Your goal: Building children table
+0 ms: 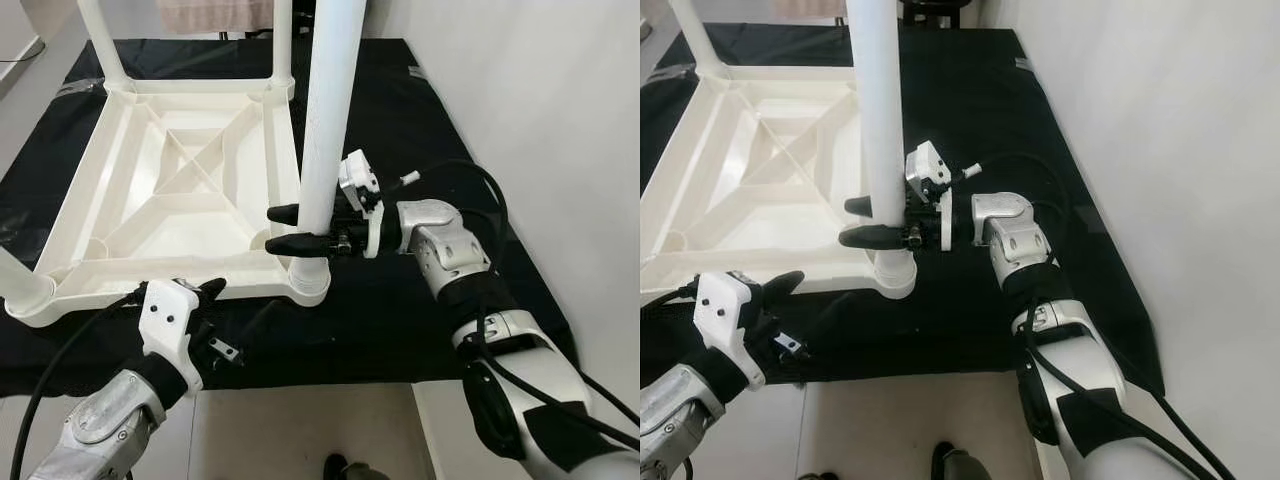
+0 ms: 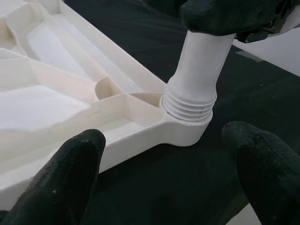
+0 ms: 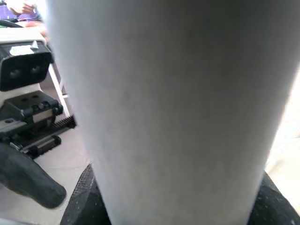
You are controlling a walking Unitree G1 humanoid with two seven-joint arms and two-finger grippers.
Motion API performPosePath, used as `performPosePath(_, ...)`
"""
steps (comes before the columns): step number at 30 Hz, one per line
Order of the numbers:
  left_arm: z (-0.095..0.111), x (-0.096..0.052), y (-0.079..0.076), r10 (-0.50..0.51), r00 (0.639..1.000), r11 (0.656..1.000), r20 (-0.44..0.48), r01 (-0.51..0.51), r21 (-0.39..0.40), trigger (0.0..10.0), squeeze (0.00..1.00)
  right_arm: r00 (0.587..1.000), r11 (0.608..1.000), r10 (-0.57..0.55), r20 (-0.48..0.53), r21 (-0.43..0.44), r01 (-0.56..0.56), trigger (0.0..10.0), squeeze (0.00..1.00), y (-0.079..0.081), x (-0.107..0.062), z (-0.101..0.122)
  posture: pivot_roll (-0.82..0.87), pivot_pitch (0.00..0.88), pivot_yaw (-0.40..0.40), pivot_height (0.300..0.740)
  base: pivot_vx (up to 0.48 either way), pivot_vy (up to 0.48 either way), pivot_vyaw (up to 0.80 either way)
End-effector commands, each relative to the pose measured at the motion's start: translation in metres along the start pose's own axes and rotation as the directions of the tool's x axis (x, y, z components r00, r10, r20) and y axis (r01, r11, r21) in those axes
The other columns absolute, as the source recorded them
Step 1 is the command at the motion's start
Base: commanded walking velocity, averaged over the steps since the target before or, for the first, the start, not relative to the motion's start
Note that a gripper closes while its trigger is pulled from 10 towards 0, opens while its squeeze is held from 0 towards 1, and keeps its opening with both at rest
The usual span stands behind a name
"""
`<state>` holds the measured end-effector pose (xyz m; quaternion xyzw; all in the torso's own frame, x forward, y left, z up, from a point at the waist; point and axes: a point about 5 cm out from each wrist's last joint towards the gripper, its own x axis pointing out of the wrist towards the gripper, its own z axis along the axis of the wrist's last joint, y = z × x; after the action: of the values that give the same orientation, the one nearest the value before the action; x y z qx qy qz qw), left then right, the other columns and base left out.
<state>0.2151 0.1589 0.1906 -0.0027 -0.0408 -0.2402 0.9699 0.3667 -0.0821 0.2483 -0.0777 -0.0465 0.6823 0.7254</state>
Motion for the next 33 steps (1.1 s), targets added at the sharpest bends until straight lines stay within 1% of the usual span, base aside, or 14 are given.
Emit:
performPosePath(1, 0.000, -0.003, -0.004, -0.008, 1.000, 1.000, -0.006, 0.008, -0.014, 10.0, 0.00, 0.999, 0.999, -0.034, -0.012, 0.021, 0.035, 0.0, 0.00, -0.003, -0.012, -0.005, 0.09, 0.238, -0.099, 0.740, 0.000, 0.000, 0.00)
performPosePath(5, -0.001, -0.004, -0.004, -0.009, 1.000, 1.000, -0.008, 0.009, -0.015, 10.0, 0.00, 0.982, 0.984, -0.179, -0.060, -0.024, 0.178, 0.0, 0.00, -0.004, -0.037, -0.014, 0.08, 0.240, -0.106, 0.740, 0.000, 0.000, 0.00)
performPosePath(7, -0.001, -0.004, -0.003, -0.009, 1.000, 1.000, -0.009, 0.008, -0.016, 10.0, 0.00, 0.930, 0.938, -0.345, -0.125, -0.025, 0.345, 0.0, 0.00, 0.001, -0.050, -0.028, 0.08, 0.241, -0.113, 0.740, 0.000, 0.000, 0.00)
performPosePath(9, -0.001, -0.005, -0.001, -0.007, 1.000, 1.000, -0.010, 0.007, -0.016, 10.0, 0.00, 0.820, 0.832, -0.541, -0.189, 0.027, 0.555, 0.0, 0.00, 0.018, -0.047, -0.050, 0.07, 0.241, -0.108, 0.740, 0.000, 0.000, 0.00)
performPosePath(11, -0.001, -0.005, -0.001, -0.007, 1.000, 1.000, -0.010, 0.007, -0.016, 10.0, 0.00, 0.820, 0.832, -0.541, -0.189, 0.027, 0.555, 0.0, 0.00, 0.018, -0.047, -0.050, 0.07, 0.241, -0.108, 0.740, 0.000, 0.000, 0.00)
performPosePath(12, 0.000, -0.006, 0.001, -0.006, 1.000, 1.000, -0.010, 0.006, -0.016, 10.0, 0.00, 0.675, 0.675, -0.709, -0.207, 0.080, 0.734, 0.0, 0.00, 0.031, -0.036, -0.063, 0.05, 0.242, -0.091, 0.740, 0.000, 0.000, 0.00)
performPosePath(13, 0.000, -0.006, 0.001, -0.006, 1.000, 1.000, -0.010, 0.006, -0.016, 10.0, 0.00, 0.675, 0.675, -0.709, -0.207, 0.080, 0.734, 0.0, 0.00, 0.031, -0.036, -0.063, 0.05, 0.242, -0.091, 0.740, 0.000, 0.000, 0.00)
performPosePath(14, 0.000, -0.005, 0.004, -0.006, 1.000, 1.000, -0.011, 0.006, -0.017, 10.0, 0.00, 0.612, 0.595, -0.752, -0.245, 0.150, 0.790, 0.0, 0.00, 0.056, -0.015, -0.077, 0.04, 0.245, -0.069, 0.740, 0.000, 0.000, 0.00)
performPosePath(16, -0.001, -0.003, 0.006, -0.010, 1.000, 1.000, -0.014, 0.010, -0.017, 10.0, 0.00, 0.580, 0.563, -0.774, -0.254, 0.142, 0.814, 0.0, 0.00, 0.071, 0.004, -0.083, 0.04, 0.235, -0.057, 0.740, 0.000, 0.000, 0.00)
performPosePath(23, -0.005, 0.002, 0.008, -0.023, 0.999, 1.000, -0.025, 0.022, -0.018, 10.0, 0.00, 0.717, 0.705, -0.672, -0.185, 0.138, 0.696, 0.0, 0.00, 0.068, 0.060, -0.087, 0.07, 0.197, -0.058, 0.740, 0.000, 0.000, 0.00)
performPosePath(25, -0.006, 0.001, 0.008, -0.003, 1.000, 1.000, -0.025, 0.002, -0.014, 10.0, 0.00, 0.735, 0.720, -0.658, -0.162, 0.150, 0.677, 10.0, 0.00, 0.052, 0.072, -0.081, 0.09, 0.190, -0.064, 0.740, 0.000, 0.000, 0.00)
performPosePath(26, -0.007, 0.001, 0.008, 0.007, 1.000, 1.000, -0.026, -0.007, -0.009, 0.4, 0.00, 0.747, 0.727, -0.650, -0.143, 0.172, 0.665, 10.0, 0.00, 0.048, 0.073, -0.074, 0.09, 0.190, -0.064, 0.740, 0.000, 0.000, 0.00)
performPosePath(28, -0.007, 0.000, 0.008, 0.013, 1.000, 1.000, -0.027, -0.013, -0.005, 0.4, 0.00, 0.754, 0.731, -0.643, -0.131, 0.187, 0.656, 10.0, 0.00, 0.046, 0.073, -0.069, 0.09, 0.190, -0.065, 0.740, 0.000, 0.000, 0.00)
performPosePath(33, -0.006, 0.000, 0.006, -0.012, 1.000, 1.000, -0.027, 0.011, -0.019, 0.0, 0.00, 0.864, 0.854, -0.503, -0.012, 0.150, 0.498, 10.0, 0.00, 0.052, 0.048, -0.032, 0.07, 0.197, -0.064, 0.740, 0.000, 0.000, 0.00)
